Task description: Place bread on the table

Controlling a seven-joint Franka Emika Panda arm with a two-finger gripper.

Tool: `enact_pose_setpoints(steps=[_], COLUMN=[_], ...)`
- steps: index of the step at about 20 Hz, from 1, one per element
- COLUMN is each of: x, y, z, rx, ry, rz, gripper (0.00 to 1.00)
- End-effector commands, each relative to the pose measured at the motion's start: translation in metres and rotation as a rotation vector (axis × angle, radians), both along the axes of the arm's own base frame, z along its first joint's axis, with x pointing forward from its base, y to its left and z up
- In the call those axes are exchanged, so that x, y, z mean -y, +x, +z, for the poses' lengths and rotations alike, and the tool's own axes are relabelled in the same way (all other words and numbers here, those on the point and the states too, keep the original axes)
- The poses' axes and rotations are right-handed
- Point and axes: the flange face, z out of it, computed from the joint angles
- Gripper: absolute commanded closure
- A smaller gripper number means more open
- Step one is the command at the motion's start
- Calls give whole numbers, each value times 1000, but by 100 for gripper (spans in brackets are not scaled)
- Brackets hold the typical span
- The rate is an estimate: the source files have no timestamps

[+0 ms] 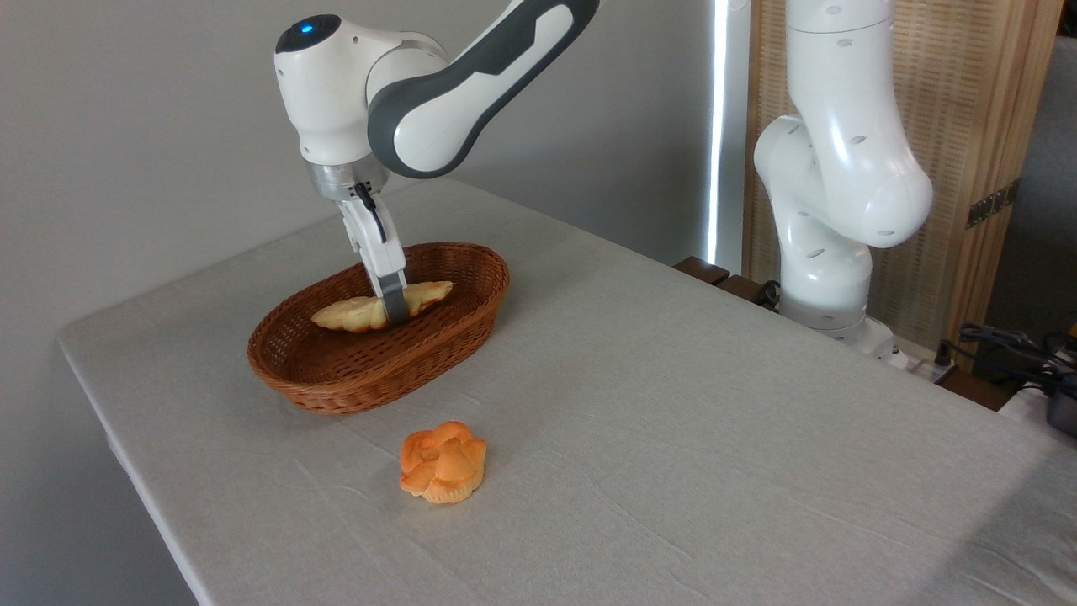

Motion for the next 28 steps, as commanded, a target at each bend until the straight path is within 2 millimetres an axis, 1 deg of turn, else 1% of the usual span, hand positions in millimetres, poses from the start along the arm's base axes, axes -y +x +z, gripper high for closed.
enact_pose_setpoints(steps=[1, 3, 6, 8, 9, 11, 13, 16, 19, 20, 22, 23, 24, 25, 26, 28], x=[1, -2, -16, -36, -44, -72, -100, -146, -201, -217, -244, -253, -258, -267, -275, -275], y=[11, 15, 11, 14, 16, 22, 26, 31, 40, 42, 44, 44, 44, 44, 43, 42], z=[23, 31, 52, 74, 80, 96, 105, 103, 90, 86, 78, 73, 67, 64, 57, 39], rx=[37, 47, 47, 34, 19, 8, 6, -23, -62, -70, -86, -91, -100, -104, -116, -150], ry=[-37, -46, -39, -31, -23, -13, -6, 98, 145, 158, 182, 193, 202, 218, 229, 243], rz=[16, 36, 50, 75, 83, 120, 162, 195, 264, 284, 310, 304, 293, 299, 305, 303], gripper=[61, 61, 60, 60, 60, 60, 60, 58, 57, 53, 43, 31, 4, 0, 0, 0])
